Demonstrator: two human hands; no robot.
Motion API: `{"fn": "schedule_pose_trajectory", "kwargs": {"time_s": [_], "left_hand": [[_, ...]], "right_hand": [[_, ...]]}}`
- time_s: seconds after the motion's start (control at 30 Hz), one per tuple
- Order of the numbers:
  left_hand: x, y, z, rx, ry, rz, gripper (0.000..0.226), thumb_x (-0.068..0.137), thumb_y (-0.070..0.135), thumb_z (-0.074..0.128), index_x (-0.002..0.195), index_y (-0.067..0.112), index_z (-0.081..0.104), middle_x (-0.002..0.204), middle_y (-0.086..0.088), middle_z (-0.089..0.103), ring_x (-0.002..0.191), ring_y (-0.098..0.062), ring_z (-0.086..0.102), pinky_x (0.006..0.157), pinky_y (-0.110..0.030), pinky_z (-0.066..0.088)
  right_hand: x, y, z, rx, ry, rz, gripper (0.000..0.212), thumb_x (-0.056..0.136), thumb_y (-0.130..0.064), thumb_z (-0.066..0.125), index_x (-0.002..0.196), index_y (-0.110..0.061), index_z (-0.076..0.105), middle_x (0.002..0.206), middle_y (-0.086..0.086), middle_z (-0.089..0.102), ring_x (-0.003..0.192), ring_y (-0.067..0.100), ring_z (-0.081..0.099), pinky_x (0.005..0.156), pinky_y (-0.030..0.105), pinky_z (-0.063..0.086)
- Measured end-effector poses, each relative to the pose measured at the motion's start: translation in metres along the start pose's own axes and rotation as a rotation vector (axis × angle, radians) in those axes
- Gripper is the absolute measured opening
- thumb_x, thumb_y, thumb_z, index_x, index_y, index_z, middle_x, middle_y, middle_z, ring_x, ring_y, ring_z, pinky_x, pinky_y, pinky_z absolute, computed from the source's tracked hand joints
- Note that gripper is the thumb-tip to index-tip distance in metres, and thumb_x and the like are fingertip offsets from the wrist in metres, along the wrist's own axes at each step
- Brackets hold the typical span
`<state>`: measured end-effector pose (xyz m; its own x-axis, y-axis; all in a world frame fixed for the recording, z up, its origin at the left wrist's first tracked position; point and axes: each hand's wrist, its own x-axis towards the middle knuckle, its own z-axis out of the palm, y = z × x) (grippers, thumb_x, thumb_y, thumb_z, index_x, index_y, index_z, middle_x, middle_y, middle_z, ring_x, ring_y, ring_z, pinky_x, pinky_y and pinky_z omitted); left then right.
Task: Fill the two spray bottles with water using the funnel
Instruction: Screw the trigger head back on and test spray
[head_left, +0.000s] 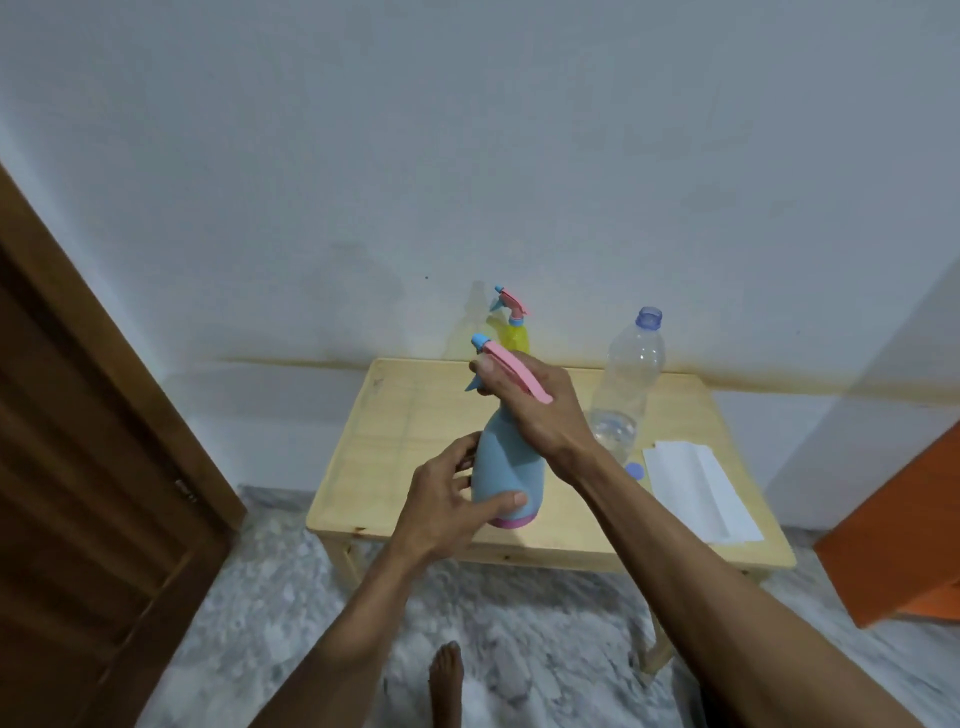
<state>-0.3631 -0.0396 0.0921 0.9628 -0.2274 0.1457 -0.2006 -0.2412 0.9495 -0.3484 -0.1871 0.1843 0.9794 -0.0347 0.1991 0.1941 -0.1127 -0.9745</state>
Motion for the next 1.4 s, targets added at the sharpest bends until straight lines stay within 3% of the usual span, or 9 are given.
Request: {"fn": "schedule_pose_trajectory", "kwargs": {"time_s": [0.1,0.27,0.47,0.53,0.77,1.0,1.07,1.27,1.4], "left_hand": [[0.034,-0.022,-0.011,-0.019,0.050,-0.013,0.073,0.064,0.029,0.092,0.130,0.025,0.060,0.121,0.013,0.068,0.110,-0.003,0.064,0.091,-0.029,0.057],[0.100,-0.046,-0.035,-0.003,0.143,-0.033,0.063,0.058,0.041,0.089,0.114,0.044,0.060,0.112,0.018,0.070,0.105,-0.004,0.065,0.084,-0.035,0.059],[0.184,-0.086,-0.059,0.103,0.215,-0.016,0.070,0.057,0.050,0.087,0.120,0.034,0.060,0.109,0.017,0.068,0.096,-0.011,0.066,0.076,-0.041,0.060],[0.208,-0.097,-0.062,0.152,0.222,-0.023,0.077,0.056,0.054,0.085,0.124,0.027,0.061,0.110,0.013,0.067,0.095,-0.013,0.065,0.075,-0.039,0.059],[0.287,-0.142,-0.072,0.150,0.131,-0.048,0.084,0.064,0.057,0.080,0.135,0.022,0.053,0.120,0.011,0.061,0.108,-0.011,0.062,0.085,-0.035,0.060],[0.346,-0.182,-0.079,0.104,0.061,-0.110,0.067,0.073,0.040,0.080,0.133,0.020,0.059,0.119,0.007,0.070,0.105,-0.008,0.068,0.086,-0.030,0.059],[0.358,-0.189,-0.077,0.098,0.068,-0.131,0.064,0.070,0.033,0.081,0.130,0.022,0.061,0.116,0.009,0.070,0.101,-0.006,0.068,0.083,-0.026,0.059],[0.376,-0.213,-0.069,0.043,0.079,-0.227,0.063,0.070,0.022,0.081,0.129,0.021,0.061,0.114,0.005,0.072,0.102,-0.010,0.070,0.087,-0.037,0.059],[0.381,-0.216,-0.066,-0.001,0.095,-0.272,0.064,0.073,0.011,0.083,0.132,0.020,0.059,0.115,0.003,0.072,0.103,-0.008,0.070,0.089,-0.031,0.058]], "right_hand": [[0.034,0.020,0.006,-0.012,-0.036,0.036,0.030,0.085,-0.035,0.082,0.112,-0.026,0.072,0.103,-0.009,0.076,0.096,0.007,0.070,0.082,0.023,0.053],[0.094,0.058,0.019,-0.125,0.100,0.047,0.023,0.080,-0.034,0.085,0.099,-0.028,0.074,0.094,-0.014,0.071,0.092,0.011,0.064,0.080,0.044,0.058],[0.177,0.082,0.042,-0.265,0.119,0.001,0.016,0.085,-0.030,0.082,0.097,-0.027,0.074,0.090,-0.017,0.070,0.085,0.010,0.064,0.073,0.017,0.050],[0.203,0.092,0.049,-0.288,0.140,0.003,0.016,0.085,-0.027,0.082,0.098,-0.024,0.073,0.090,-0.017,0.070,0.084,0.009,0.065,0.073,0.016,0.049],[0.283,0.141,0.064,-0.345,0.174,0.069,0.016,0.086,-0.031,0.079,0.097,-0.022,0.071,0.087,-0.010,0.071,0.088,0.015,0.067,0.080,0.045,0.056],[0.338,0.190,0.067,-0.367,0.161,0.121,0.016,0.084,-0.023,0.081,0.095,-0.022,0.071,0.086,-0.011,0.071,0.085,0.007,0.065,0.073,0.033,0.057],[0.348,0.203,0.067,-0.356,0.167,0.154,0.017,0.083,-0.024,0.081,0.096,-0.020,0.071,0.085,-0.010,0.071,0.084,0.007,0.066,0.073,0.035,0.058],[0.365,0.230,0.069,-0.316,0.166,0.192,0.019,0.080,-0.022,0.083,0.090,-0.020,0.067,0.084,-0.008,0.071,0.084,0.016,0.069,0.076,0.046,0.058],[0.371,0.234,0.071,-0.296,0.159,0.196,0.019,0.081,-0.016,0.083,0.090,-0.021,0.067,0.084,-0.008,0.070,0.085,0.016,0.068,0.075,0.042,0.059]]}}
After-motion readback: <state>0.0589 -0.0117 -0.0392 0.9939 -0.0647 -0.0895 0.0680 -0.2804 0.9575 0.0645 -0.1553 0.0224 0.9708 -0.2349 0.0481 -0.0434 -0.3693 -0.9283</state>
